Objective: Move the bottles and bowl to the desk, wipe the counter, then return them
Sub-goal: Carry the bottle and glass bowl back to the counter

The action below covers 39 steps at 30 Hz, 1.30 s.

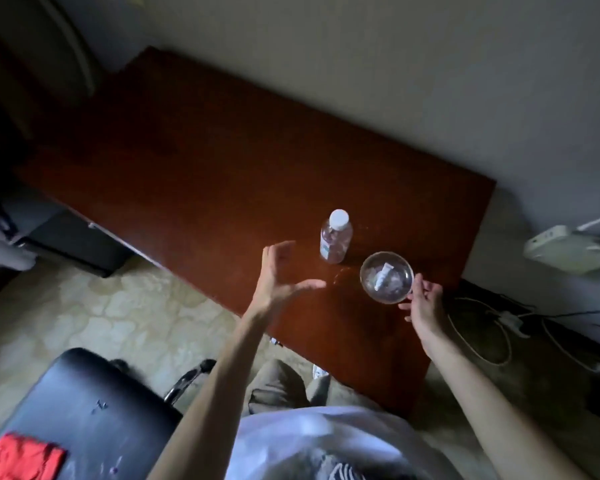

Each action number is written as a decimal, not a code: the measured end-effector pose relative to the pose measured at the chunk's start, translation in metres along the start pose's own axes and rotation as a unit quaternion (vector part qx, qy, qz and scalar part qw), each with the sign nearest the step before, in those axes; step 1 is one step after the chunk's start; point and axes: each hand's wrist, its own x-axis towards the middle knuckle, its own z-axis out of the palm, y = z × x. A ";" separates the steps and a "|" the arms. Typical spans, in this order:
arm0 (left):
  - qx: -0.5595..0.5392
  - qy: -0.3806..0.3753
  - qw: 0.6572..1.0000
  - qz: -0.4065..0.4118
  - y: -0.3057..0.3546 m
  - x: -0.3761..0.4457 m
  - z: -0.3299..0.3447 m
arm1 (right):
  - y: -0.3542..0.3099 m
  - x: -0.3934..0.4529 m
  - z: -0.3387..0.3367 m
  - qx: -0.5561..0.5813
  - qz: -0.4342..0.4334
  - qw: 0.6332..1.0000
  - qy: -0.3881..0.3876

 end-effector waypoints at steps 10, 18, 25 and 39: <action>0.107 -0.149 0.982 0.033 0.022 0.105 0.044 | -0.006 0.000 0.039 0.013 0.100 0.994 0.043; 0.091 -0.187 0.977 0.055 0.025 0.115 0.047 | 0.010 -0.016 0.045 0.035 0.116 0.984 0.133; 0.041 -0.309 0.948 0.069 0.064 0.091 0.106 | 0.053 -0.071 -0.016 0.155 0.162 0.940 0.257; 0.099 -0.592 0.786 0.144 0.089 -0.175 0.397 | 0.251 -0.242 -0.229 0.213 0.250 0.819 0.471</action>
